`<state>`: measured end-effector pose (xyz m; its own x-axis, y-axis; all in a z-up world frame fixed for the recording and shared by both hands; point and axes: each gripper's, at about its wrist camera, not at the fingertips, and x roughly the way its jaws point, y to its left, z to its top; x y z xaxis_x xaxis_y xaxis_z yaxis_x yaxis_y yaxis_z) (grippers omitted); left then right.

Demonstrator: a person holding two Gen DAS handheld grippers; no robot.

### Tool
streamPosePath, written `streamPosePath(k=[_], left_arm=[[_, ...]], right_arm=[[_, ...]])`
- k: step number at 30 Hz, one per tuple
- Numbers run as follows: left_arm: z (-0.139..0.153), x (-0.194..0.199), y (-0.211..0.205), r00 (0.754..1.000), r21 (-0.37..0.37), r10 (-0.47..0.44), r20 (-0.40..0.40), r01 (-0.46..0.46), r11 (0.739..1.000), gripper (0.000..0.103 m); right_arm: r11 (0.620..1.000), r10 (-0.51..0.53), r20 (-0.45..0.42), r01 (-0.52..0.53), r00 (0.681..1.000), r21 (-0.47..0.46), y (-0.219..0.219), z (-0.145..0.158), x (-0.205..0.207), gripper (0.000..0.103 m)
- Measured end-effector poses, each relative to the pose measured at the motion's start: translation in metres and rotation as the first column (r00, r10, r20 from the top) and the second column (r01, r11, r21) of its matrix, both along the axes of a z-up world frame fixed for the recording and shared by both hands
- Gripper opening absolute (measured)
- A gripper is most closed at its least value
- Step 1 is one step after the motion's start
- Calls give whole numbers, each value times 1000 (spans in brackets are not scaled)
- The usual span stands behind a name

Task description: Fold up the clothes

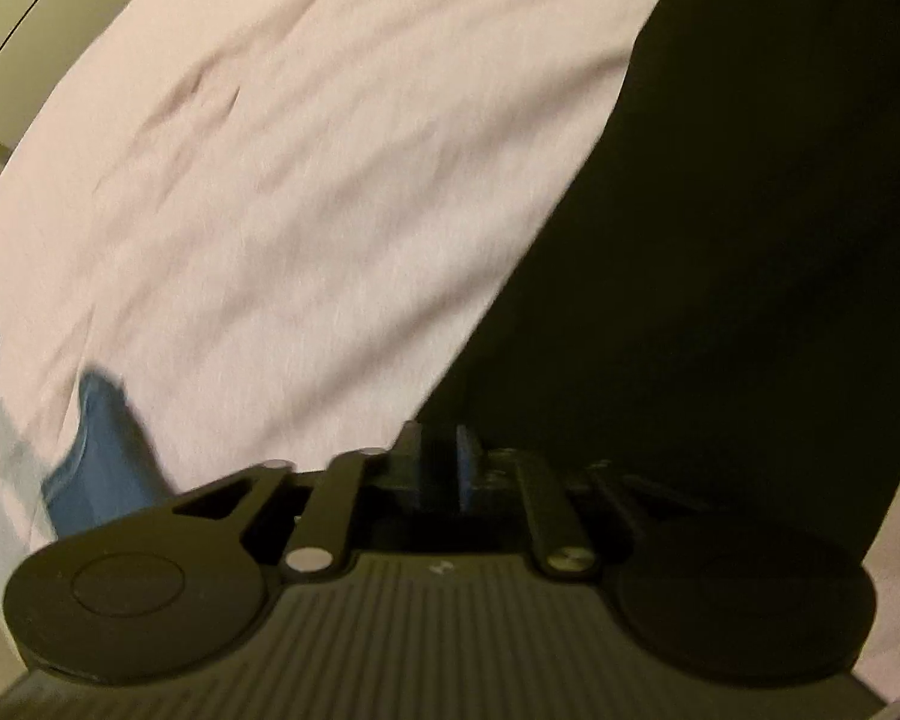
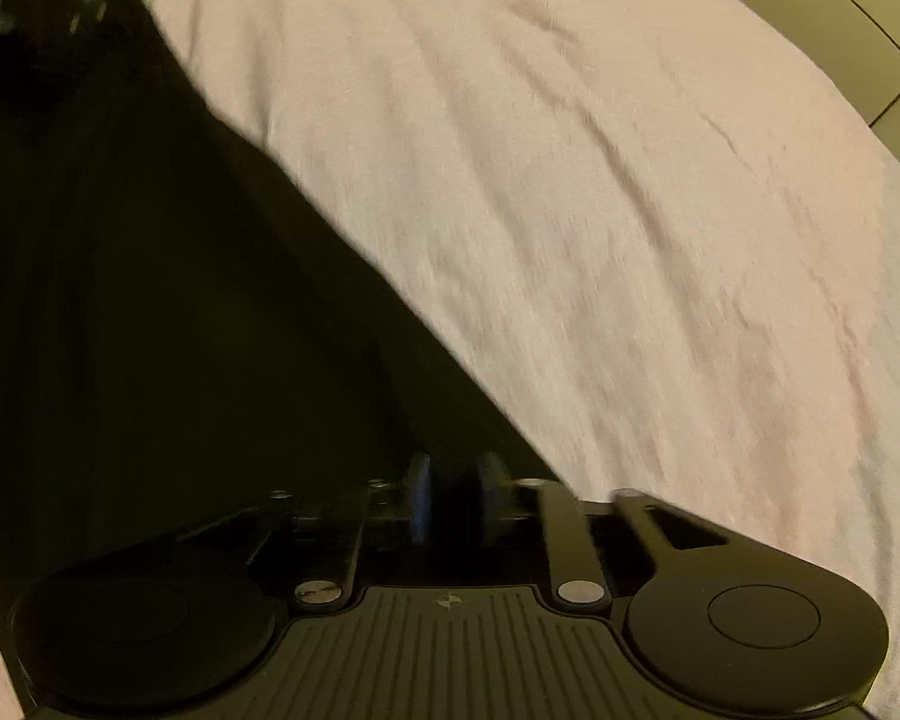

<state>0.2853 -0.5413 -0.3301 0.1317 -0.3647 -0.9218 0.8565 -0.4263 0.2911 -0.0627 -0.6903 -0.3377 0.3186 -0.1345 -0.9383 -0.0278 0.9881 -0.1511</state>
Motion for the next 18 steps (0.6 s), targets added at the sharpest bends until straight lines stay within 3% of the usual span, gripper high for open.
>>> streamPosePath(k=[1,6,7,8,9,10,11,14,18], left_arm=[[1,-5,-6,1000,-6,-18,-18,18,1000,24],[-13,-35,-40,990,30,-87,-107,91,995,33],[-18,-38,-44,988,54,-95,-119,102,993,33],[-24,-41,-49,986,79,-103,-130,114,990,26],[-28,-44,-51,984,103,-109,-139,123,987,12],[-26,-46,-51,985,107,-110,-135,125,986,7],[-24,-48,-51,985,108,-111,-130,125,986,2],[-15,-50,-48,988,94,-102,-113,113,989,0],[-4,-41,-53,991,45,-17,-132,23,999,0]], right_arm=[[1000,12,-17,-12,1000,-7,-3,-1,-5,43],[1000,13,-49,-13,999,-3,-23,-6,-14,45],[1000,18,-57,-18,998,6,-26,-9,-12,44],[1000,26,-65,-25,998,15,-28,-12,-11,44],[999,33,-73,-31,997,27,-29,-14,-9,42],[999,38,-80,-35,996,36,-30,-15,-10,16],[998,42,-86,-39,995,45,-31,-15,-11,2],[999,41,-61,-39,997,35,-31,-3,-13,0],[1000,17,16,-17,1000,14,-45,17,-13,0]])
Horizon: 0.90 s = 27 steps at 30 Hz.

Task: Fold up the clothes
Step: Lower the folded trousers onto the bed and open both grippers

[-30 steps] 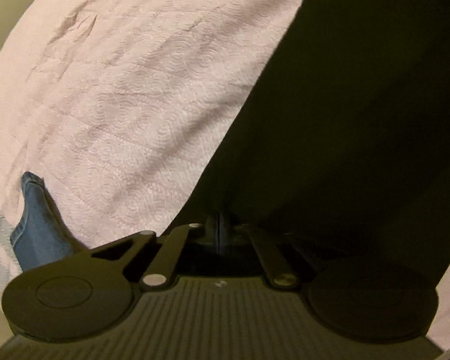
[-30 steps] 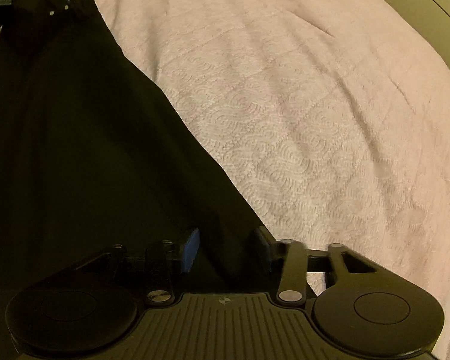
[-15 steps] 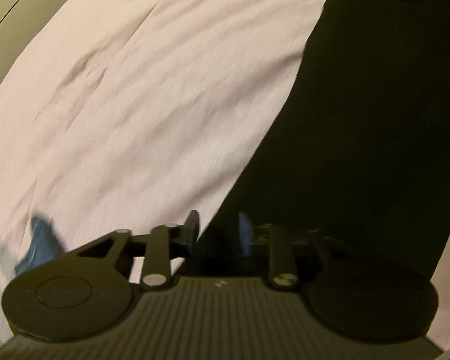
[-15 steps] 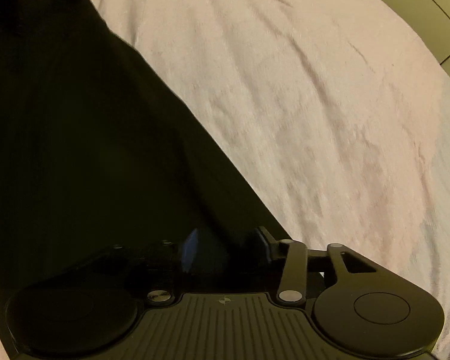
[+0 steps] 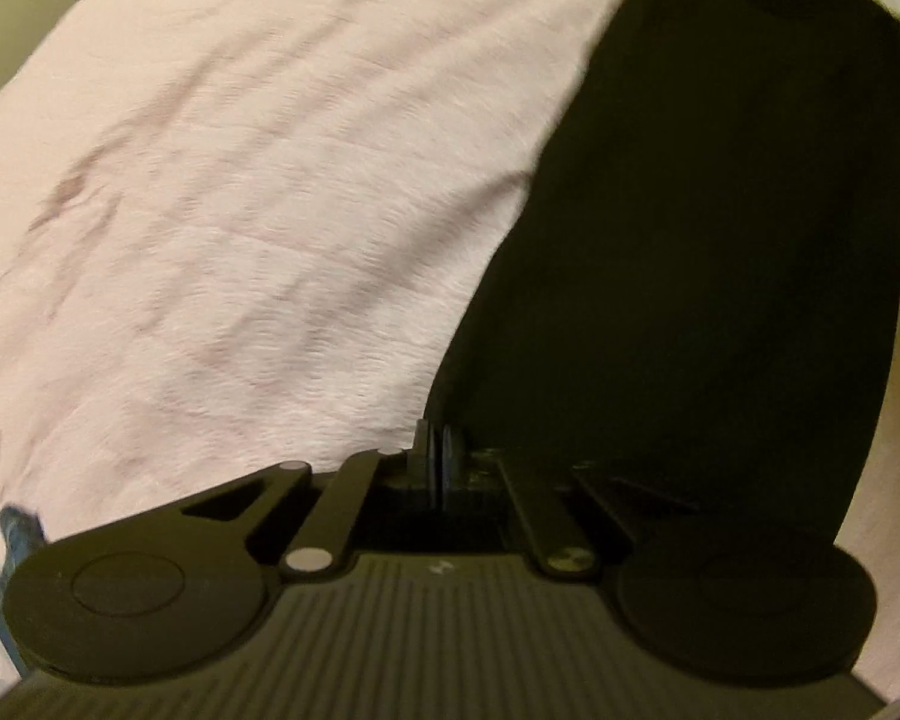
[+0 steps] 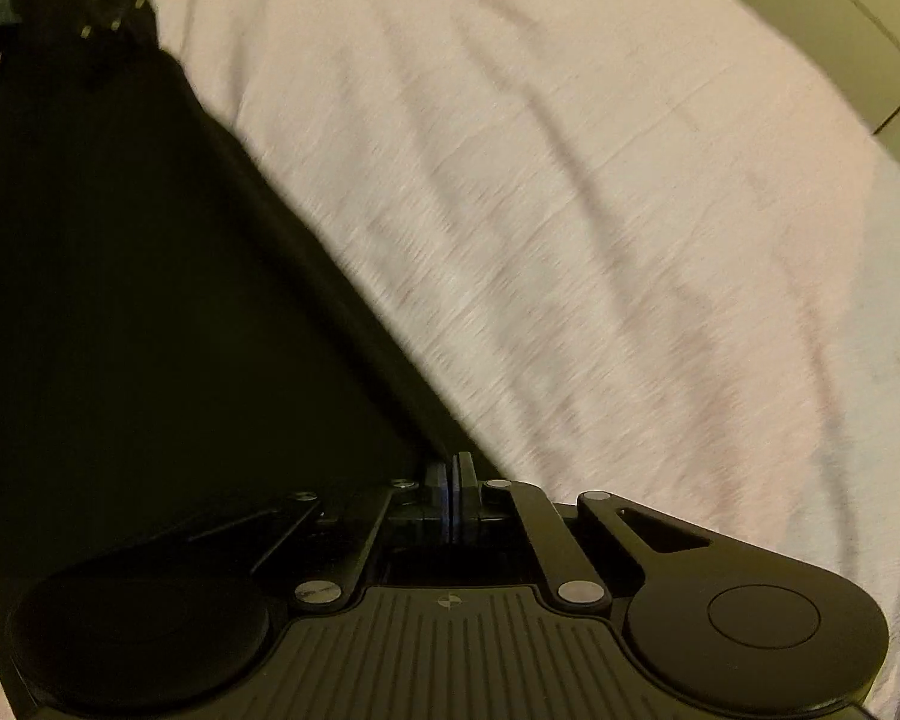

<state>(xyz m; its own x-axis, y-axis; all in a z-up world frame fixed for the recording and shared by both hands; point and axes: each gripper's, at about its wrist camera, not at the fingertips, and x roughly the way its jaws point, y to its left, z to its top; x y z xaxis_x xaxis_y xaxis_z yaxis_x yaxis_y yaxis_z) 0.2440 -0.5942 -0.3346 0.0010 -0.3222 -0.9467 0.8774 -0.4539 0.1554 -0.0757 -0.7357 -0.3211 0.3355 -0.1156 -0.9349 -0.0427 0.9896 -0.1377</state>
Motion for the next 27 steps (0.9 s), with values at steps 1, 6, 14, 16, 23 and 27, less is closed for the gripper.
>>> streamPosePath(k=[1,6,14,16,23,27], left_arm=[[-6,-2,-5,1000,10,10,6,-10,1000,0],[-28,-11,-22,998,54,34,46,-36,998,5],[-18,-11,-16,992,36,74,106,-78,996,15],[-8,-13,-9,991,12,101,82,-102,995,15],[0,-44,37,992,69,48,119,-56,996,15],[23,-75,45,992,-17,45,115,-43,999,15]], right_arm=[[1000,0,3,0,1000,-2,-3,-2,3,0],[995,-79,-26,81,997,66,-21,-29,11,1],[923,-385,112,381,916,52,-26,2,-59,53],[886,-463,102,456,881,83,-28,1,-88,53],[731,-679,40,680,733,-57,-61,-7,-167,53],[650,-755,107,760,646,-2,-57,31,-192,53]])
